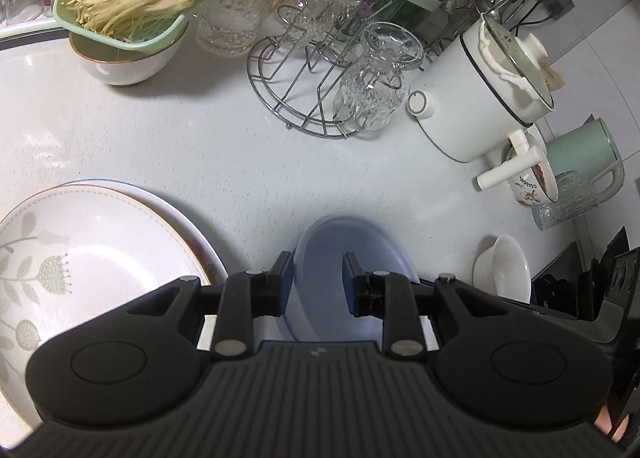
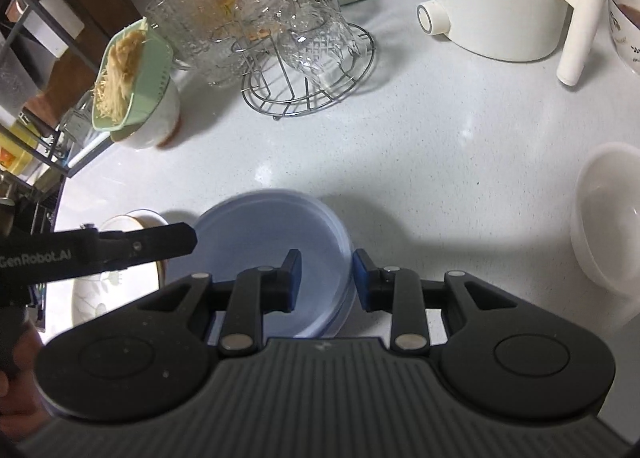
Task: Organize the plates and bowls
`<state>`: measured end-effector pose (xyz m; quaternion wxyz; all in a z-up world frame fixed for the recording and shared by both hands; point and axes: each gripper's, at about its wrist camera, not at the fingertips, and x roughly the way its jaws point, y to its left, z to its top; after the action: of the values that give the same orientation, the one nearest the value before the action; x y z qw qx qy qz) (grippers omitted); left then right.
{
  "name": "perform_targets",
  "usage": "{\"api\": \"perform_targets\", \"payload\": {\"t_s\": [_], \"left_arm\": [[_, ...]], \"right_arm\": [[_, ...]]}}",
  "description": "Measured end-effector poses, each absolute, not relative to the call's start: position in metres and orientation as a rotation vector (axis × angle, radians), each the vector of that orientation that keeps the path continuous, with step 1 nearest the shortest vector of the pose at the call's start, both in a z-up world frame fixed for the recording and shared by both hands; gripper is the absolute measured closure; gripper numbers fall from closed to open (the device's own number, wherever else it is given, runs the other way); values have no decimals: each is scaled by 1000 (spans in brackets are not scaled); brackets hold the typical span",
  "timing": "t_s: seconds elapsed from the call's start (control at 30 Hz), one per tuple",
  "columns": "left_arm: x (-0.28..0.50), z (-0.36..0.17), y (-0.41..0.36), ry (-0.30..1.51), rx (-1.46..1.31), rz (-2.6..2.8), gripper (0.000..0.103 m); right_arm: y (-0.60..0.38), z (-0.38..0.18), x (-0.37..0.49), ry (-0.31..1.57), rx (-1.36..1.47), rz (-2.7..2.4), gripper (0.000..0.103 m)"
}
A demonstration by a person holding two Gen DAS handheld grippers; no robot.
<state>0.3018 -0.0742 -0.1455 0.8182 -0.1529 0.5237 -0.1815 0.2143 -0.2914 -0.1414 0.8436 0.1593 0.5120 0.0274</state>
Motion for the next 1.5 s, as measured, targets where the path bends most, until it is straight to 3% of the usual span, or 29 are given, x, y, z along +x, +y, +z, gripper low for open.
{"api": "perform_targets", "payload": {"t_s": [0.17, 0.97, 1.5], "left_arm": [[299, -141, -72, 1107, -324, -376, 61], [274, -57, -92, 953, -196, -461, 60], [277, -45, -124, 908, -123, -516, 60]], "right_arm": [[-294, -134, 210, 1043, 367, 64, 57], [-303, -57, 182, 810, 345, 28, 57], [-322, -40, 173, 685, 273, -40, 57]]}}
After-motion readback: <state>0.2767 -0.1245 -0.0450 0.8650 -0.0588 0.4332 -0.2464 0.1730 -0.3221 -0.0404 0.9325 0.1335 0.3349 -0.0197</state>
